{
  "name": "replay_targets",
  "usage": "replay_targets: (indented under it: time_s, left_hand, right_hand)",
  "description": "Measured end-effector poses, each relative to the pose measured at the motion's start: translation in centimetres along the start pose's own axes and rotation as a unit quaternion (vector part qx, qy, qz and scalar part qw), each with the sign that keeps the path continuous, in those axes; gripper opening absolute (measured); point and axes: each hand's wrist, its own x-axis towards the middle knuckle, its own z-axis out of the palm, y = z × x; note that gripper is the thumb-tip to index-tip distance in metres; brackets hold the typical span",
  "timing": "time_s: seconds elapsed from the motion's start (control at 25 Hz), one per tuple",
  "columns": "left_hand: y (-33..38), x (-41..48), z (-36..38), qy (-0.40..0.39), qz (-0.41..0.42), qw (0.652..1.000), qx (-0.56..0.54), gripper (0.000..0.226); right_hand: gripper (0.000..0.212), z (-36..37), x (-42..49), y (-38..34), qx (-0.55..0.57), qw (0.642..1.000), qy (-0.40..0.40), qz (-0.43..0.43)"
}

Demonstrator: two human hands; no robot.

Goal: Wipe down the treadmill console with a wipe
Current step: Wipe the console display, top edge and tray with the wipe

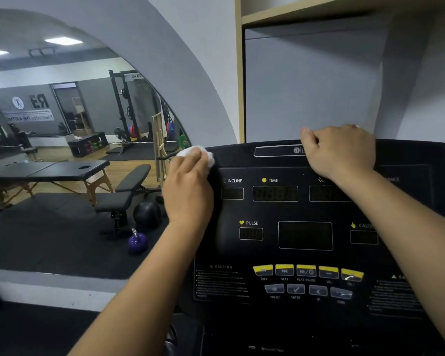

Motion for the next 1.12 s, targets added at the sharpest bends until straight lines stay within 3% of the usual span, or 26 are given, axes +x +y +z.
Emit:
replay_targets:
  time_s: [0.2,0.32,0.44,0.56,0.64,0.88,1.12]
  left_hand:
    - [7.2,-0.3,2.9,-0.035,0.113,0.992,-0.046,0.026]
    - [4.6,-0.3,2.4,-0.030,0.165,0.986,-0.018,0.034]
    - [0.9,-0.4,1.3,-0.010,0.120,0.993,-0.002,0.033]
    - [1.6,-0.4,1.3,-0.010,0.090,0.996,-0.004,0.032]
    - [3.6,-0.3,1.9,-0.010,0.107,0.994,-0.028,0.030]
    - [11.2,0.8,4.1,0.012,0.210,0.975,-0.076,0.011]
    - [11.9,0.6,4.3,-0.025,0.267,0.961,-0.074,0.033]
  right_hand:
    - [0.067,0.2,0.1,0.5,0.017,1.000,-0.007,-0.010]
    - [0.068,0.1,0.2,0.8,0.019,1.000,-0.010,-0.010]
    - [0.065,0.1,0.1,0.7,0.020,0.999,-0.017,-0.020]
    - [0.052,-0.7,0.0,2.2,0.096,0.993,-0.043,-0.049]
    - [0.042,-1.4,-0.5,3.8,0.148,0.987,-0.047,-0.044]
    - [0.039,0.3,-3.0,4.0,0.053,0.997,0.034,-0.052]
    - [0.043,-0.5,-3.1,6.3,0.124,0.986,-0.036,-0.102]
